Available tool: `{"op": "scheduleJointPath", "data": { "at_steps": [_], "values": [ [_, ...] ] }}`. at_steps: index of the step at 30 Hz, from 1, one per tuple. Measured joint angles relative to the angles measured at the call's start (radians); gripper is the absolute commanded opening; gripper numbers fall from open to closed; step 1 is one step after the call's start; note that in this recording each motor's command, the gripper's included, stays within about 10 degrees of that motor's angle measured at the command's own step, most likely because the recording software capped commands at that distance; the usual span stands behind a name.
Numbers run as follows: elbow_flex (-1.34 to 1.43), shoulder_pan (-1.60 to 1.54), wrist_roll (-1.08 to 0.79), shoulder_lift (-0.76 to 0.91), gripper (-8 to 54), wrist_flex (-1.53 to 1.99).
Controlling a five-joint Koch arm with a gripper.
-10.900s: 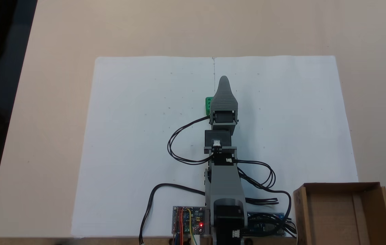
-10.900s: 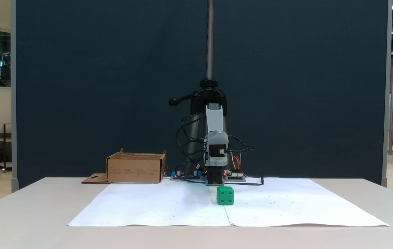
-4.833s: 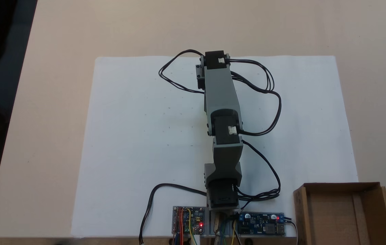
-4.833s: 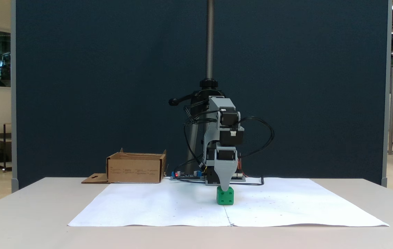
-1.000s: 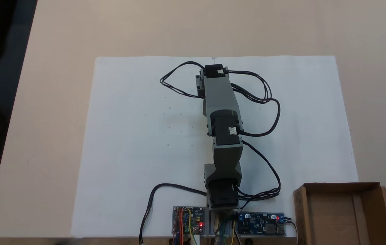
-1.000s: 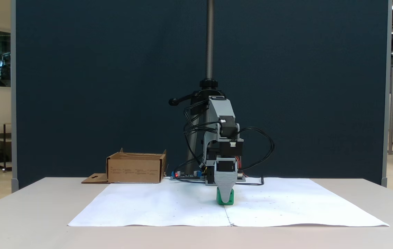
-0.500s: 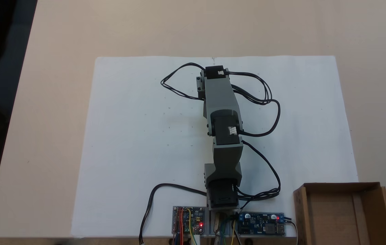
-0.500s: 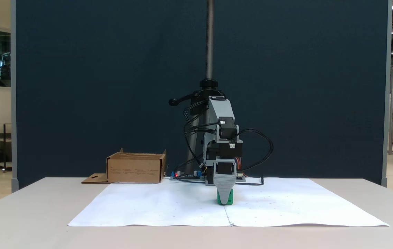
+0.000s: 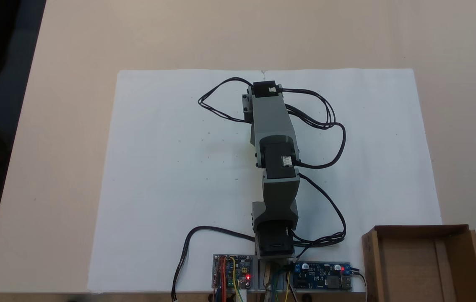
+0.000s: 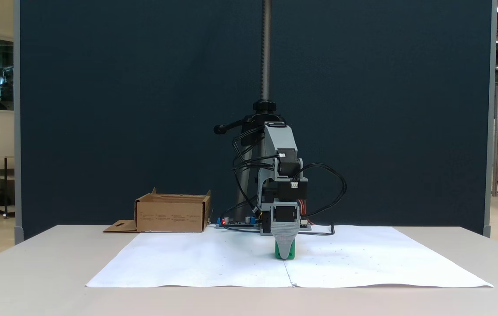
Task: Grasp a green dice and put it in the bin.
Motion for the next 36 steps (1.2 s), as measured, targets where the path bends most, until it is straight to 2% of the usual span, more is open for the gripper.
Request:
{"op": "scheduleJointPath", "data": {
  "at_steps": [6,17,23,31,36],
  "values": [
    [0.000,0.058,0.000,0.055,12.2,-0.060],
    [0.002,0.256,0.000,0.290,12.2,-0.193],
    [-0.069,0.469,-0.029,0.410,12.2,-0.193],
    [-0.126,0.699,-0.095,0.431,12.2,-0.195],
    [-0.152,1.003,-0.095,0.431,12.2,-0.195]
  ]
}}
